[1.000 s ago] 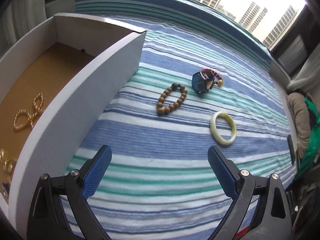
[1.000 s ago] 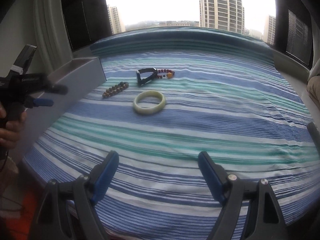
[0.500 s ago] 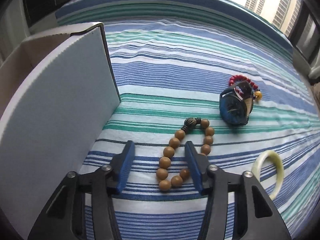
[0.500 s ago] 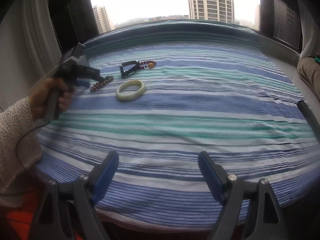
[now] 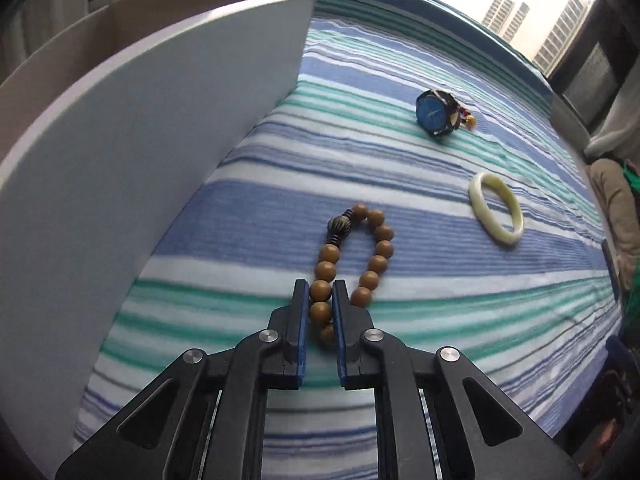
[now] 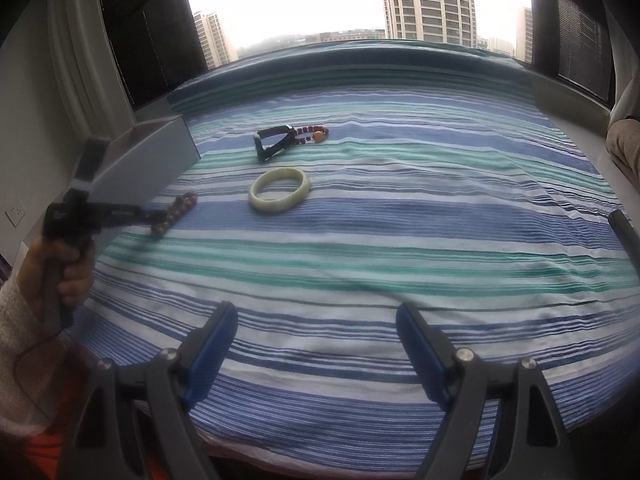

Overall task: Organize jewelry
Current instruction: 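Lower the left tool onto the wooden bead bracelet and close it, then grasp the black watch strap with the right tool while the left tool holds the wooden bracelet, then lift the wooden bracelet and the black watch off the bedspread with both tools, then carry both held pieces into the white box and open both tools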

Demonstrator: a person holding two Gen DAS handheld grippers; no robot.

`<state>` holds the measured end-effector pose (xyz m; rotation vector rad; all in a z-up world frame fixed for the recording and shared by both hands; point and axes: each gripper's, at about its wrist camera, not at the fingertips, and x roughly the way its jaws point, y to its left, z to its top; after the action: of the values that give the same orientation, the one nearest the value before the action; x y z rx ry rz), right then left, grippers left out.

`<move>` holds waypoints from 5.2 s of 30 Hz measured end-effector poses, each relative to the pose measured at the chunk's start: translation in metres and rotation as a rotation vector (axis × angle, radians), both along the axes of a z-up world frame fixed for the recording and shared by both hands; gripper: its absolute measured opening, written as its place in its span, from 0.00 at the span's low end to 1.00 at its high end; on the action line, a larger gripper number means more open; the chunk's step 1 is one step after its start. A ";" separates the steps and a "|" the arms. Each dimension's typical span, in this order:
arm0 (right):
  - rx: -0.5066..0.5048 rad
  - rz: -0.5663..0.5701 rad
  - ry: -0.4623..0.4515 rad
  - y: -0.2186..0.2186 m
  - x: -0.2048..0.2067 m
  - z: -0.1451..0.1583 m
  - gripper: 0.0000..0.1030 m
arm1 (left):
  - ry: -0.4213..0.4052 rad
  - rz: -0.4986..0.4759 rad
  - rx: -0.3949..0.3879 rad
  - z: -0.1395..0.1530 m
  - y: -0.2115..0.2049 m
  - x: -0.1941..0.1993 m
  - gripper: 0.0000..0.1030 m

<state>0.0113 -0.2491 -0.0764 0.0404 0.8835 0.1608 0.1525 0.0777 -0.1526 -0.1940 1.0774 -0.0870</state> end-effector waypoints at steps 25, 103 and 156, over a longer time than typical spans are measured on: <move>-0.125 0.319 0.237 0.147 0.309 -0.019 0.40 | -0.048 0.056 -0.004 0.008 0.011 -0.051 0.58; -0.243 0.445 0.272 0.099 0.086 -0.034 0.42 | -0.152 -0.136 -0.120 0.096 0.004 -0.068 0.10; 0.003 0.575 -0.002 0.258 0.176 0.057 0.65 | -0.278 0.357 0.019 0.138 0.153 -0.082 0.87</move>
<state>0.1869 0.0091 -0.0199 -0.2136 0.8748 0.6982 0.0701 0.2308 -0.0144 -0.3437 0.7540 0.2123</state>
